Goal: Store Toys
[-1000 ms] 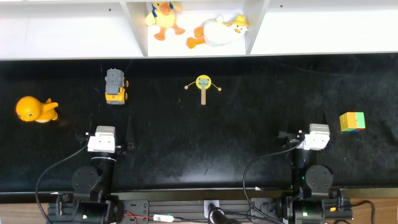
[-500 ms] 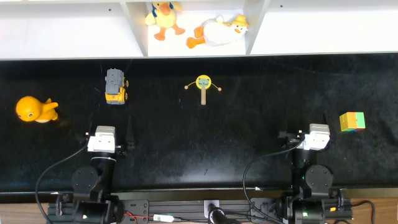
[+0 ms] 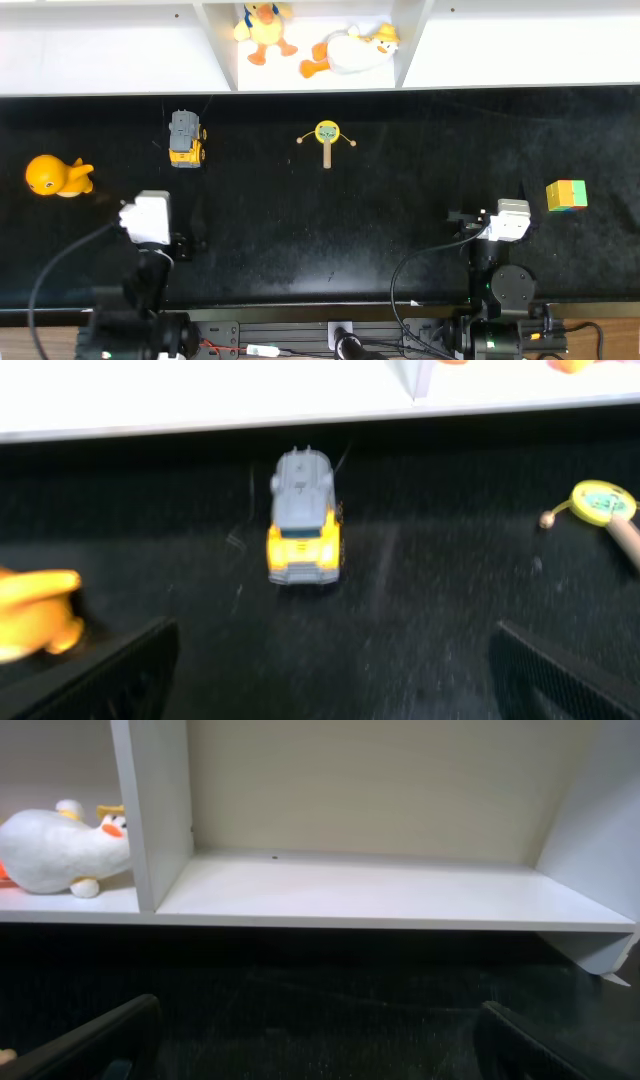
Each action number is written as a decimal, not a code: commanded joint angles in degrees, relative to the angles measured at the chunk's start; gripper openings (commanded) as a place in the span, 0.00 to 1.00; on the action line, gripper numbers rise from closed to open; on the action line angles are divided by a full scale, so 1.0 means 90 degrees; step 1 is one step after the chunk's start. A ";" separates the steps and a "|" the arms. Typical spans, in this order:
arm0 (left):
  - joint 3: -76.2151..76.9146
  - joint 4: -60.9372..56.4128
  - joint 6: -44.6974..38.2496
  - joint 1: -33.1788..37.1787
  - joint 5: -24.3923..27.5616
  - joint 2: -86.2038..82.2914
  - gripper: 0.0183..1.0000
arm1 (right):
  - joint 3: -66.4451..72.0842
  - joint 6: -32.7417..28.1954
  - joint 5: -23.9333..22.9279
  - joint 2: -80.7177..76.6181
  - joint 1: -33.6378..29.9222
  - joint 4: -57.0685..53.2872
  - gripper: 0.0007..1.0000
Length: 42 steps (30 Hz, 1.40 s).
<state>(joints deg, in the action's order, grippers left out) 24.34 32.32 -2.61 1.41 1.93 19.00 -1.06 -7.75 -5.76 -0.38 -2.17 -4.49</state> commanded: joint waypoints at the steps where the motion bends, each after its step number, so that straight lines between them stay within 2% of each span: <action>1: 0.1183 0.0362 -0.1030 0.0746 0.1032 0.1248 0.99 | 0.0087 0.0029 0.0039 0.0007 -0.0010 0.0041 0.99; 4: 0.1766 0.0527 -0.1775 0.1462 0.1948 0.2096 0.99 | 0.0087 0.0029 0.0039 0.0007 -0.0010 0.0041 0.99; 8: 0.2329 0.0546 -0.2946 0.2720 0.3653 0.3160 0.99 | 0.0087 0.0029 0.0039 0.0007 -0.0010 0.0041 1.00; 11: 0.2671 0.0554 -0.3776 0.3606 0.4728 0.3808 0.99 | 0.0087 0.0029 0.0039 0.0007 -0.0010 0.0041 1.00; 13: 0.2878 0.0661 -0.4262 0.4129 0.5270 0.4148 0.99 | 0.0087 0.0029 0.0039 0.0007 -0.0010 0.0041 1.00; 15: 0.2985 0.0794 -0.4670 0.4583 0.5574 0.4369 0.99 | 0.0087 0.0029 0.0039 0.0007 -0.0010 0.0041 1.00; 24: 0.2990 0.1676 -0.6261 0.6785 0.5962 0.4527 0.99 | 0.0087 0.0029 0.0039 0.0007 -0.0010 0.0039 1.00; 27: 0.2994 0.1710 -0.6603 0.7310 0.5921 0.4568 0.99 | 0.0087 0.0029 0.0039 0.0007 -0.0010 0.0041 0.99; 32: 0.3009 0.1287 -0.6691 0.7456 0.5537 0.5102 0.99 | 0.0087 0.0029 0.0039 0.0007 -0.0010 0.0041 0.99; 42: 0.3055 0.0323 -0.6686 0.7261 0.5765 0.6382 1.00 | 0.0087 0.0029 0.0039 0.0007 -0.0010 0.0039 1.00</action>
<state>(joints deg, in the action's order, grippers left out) 50.24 35.44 -58.98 67.29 50.85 75.18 -1.06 -7.70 -5.78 -0.38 -2.17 -4.45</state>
